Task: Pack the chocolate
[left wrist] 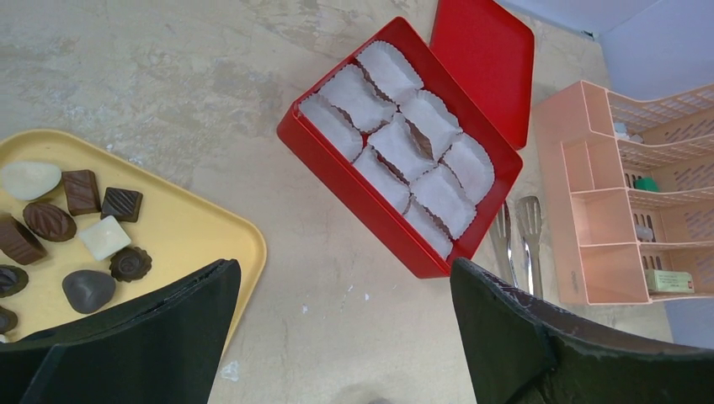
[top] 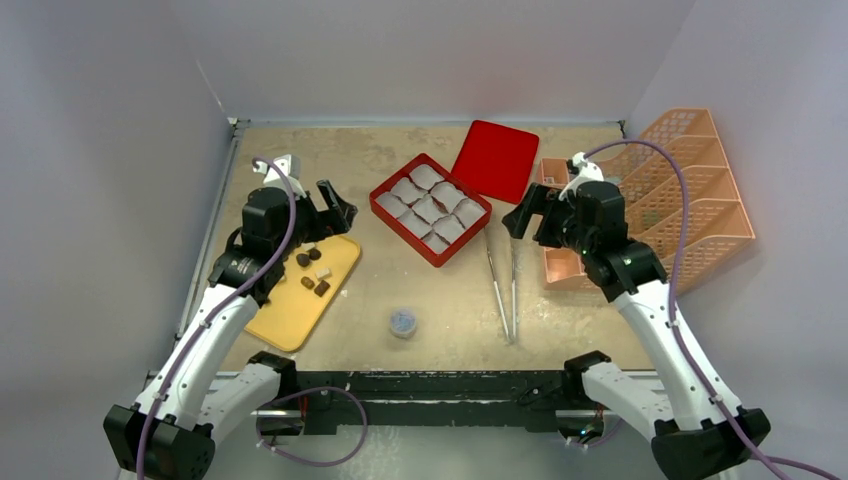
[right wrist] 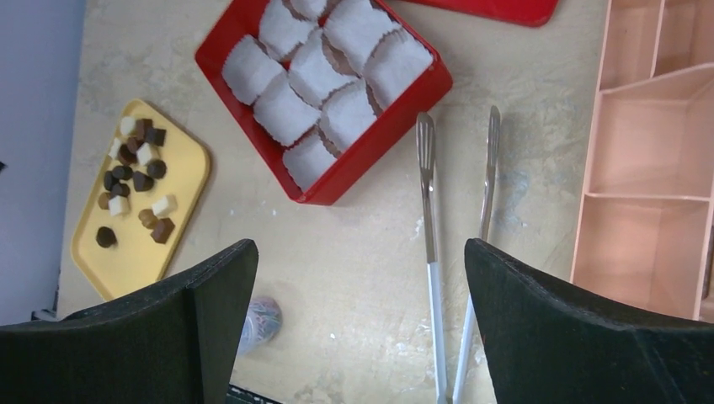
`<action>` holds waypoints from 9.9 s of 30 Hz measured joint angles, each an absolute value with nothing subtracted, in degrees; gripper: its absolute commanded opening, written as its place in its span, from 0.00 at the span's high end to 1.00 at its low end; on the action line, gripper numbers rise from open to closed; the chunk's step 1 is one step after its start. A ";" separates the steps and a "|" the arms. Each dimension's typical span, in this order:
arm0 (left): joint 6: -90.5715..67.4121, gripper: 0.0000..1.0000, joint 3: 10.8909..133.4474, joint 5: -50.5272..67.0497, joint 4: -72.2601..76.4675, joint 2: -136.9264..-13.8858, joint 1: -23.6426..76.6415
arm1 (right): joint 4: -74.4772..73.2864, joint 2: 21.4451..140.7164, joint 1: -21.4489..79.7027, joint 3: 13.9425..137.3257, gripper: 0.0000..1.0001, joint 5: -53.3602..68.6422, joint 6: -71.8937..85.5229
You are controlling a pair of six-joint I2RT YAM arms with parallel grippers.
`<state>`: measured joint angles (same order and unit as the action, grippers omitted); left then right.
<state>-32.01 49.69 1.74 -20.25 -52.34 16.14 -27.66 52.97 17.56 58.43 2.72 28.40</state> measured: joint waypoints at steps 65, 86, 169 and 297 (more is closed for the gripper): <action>-29.41 0.07 47.22 -2.57 -20.47 -51.92 16.14 | -18.76 83.15 36.29 41.65 0.52 -21.85 36.07; -29.32 0.09 47.22 -1.08 -20.43 -51.92 16.14 | -42.33 70.17 37.19 55.05 0.54 -21.85 37.50; -30.63 0.07 66.87 -40.05 -36.36 -30.63 16.14 | -37.91 114.06 72.49 104.53 0.53 -18.15 8.51; -27.79 0.08 47.64 -27.24 -29.34 -38.98 16.14 | -35.20 120.33 38.59 109.40 0.63 -22.39 4.86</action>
<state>-27.79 47.64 -27.24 -29.34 -38.98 16.14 -35.20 120.33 38.59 109.40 -22.39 4.86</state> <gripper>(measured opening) 0.925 0.405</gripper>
